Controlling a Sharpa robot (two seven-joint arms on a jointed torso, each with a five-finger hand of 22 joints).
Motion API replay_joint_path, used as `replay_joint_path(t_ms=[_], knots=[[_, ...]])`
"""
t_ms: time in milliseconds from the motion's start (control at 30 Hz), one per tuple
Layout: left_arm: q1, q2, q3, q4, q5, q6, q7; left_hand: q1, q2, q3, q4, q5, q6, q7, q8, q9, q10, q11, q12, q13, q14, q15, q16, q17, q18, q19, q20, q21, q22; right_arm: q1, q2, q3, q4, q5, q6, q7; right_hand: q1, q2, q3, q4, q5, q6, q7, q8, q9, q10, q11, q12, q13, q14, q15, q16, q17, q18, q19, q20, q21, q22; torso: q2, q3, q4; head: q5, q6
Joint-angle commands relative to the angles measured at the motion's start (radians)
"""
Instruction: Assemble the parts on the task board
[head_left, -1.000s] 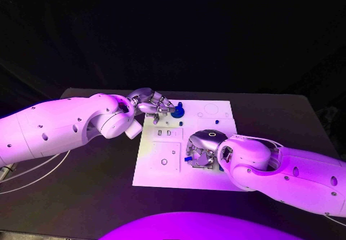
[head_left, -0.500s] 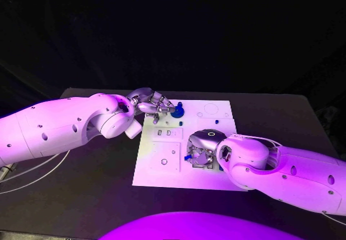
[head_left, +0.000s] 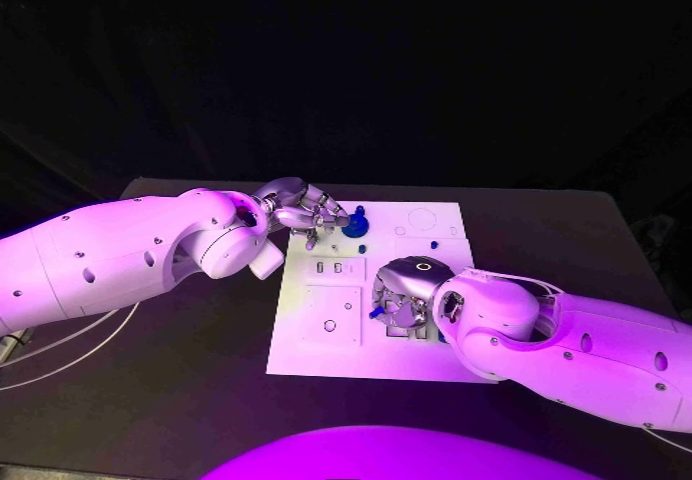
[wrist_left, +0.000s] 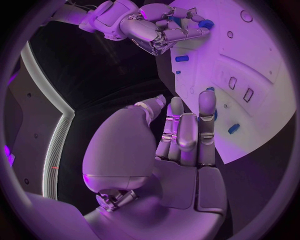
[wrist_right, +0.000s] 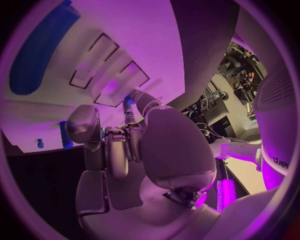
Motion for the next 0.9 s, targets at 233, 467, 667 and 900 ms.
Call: replay_joint_path(t_ms=[233,467,667,900], knots=[[0.001,0.001,0.001,-0.001,0.006,0.017,0.004,0.009,-0.002,0.002,-0.005,0.000,0.002,0.006,-0.004,-0.002,-0.001,0.002,0.002,-0.002,0.008,0.000,0.002,-0.002,0.007,0.005,0.002,0.003,-0.001,-0.001,-0.019,0.000,0.001,0.097,-0.243,0.070,-0.032,0.005,0.012,-0.003,0.002,0.036,-0.040,0.016,0.047,0.028,-0.012,0.005,0.140,0.104,-0.010,0.006,0.263,-0.017,0.016,-0.011,0.054,0.048,0.000,-0.0001,-0.0002,0.000,0.008],[0.001,0.001,0.001,-0.003,0.006,0.020,0.002,0.009,-0.002,0.002,-0.005,0.000,0.002,0.006,-0.004,-0.002,-0.001,0.002,0.002,-0.002,0.008,0.000,0.002,-0.002,0.007,0.005,0.002,0.003,-0.001,0.006,-0.028,0.003,0.002,0.208,-0.269,0.104,-0.055,0.001,0.010,0.005,0.008,0.033,-0.043,0.019,0.055,0.027,-0.015,0.000,0.137,0.104,-0.012,0.006,0.263,-0.019,0.021,-0.014,0.068,0.063,0.000,-0.0003,0.0005,0.000,0.009],[0.001,0.001,0.001,-0.004,0.006,0.024,0.000,0.009,-0.002,0.002,-0.005,0.000,0.002,0.006,-0.004,-0.002,-0.001,0.002,0.002,-0.002,0.008,0.000,0.002,-0.002,0.007,0.005,0.002,0.003,-0.001,0.020,-0.032,0.005,-0.012,0.290,-0.247,0.098,-0.082,-0.003,0.002,0.016,0.028,0.030,-0.045,0.021,0.062,0.028,-0.016,-0.003,0.137,0.104,-0.013,0.006,0.263,-0.020,0.021,-0.015,0.073,0.071,0.000,-0.0010,-0.0004,0.001,0.012],[0.001,0.002,0.001,-0.003,0.006,0.030,-0.002,0.008,-0.002,0.001,-0.005,0.000,0.001,0.007,-0.005,-0.003,-0.003,0.002,0.001,-0.003,0.008,0.001,0.002,-0.002,0.007,0.005,0.002,0.002,-0.002,0.042,-0.023,0.007,-0.046,0.395,-0.230,0.082,-0.135,-0.009,-0.022,0.048,0.051,0.027,-0.045,0.022,0.070,0.030,-0.016,-0.003,0.138,0.104,-0.013,0.006,0.263,-0.021,0.022,-0.015,0.081,0.082,0.000,-0.0008,0.0006,0.003,0.015]])
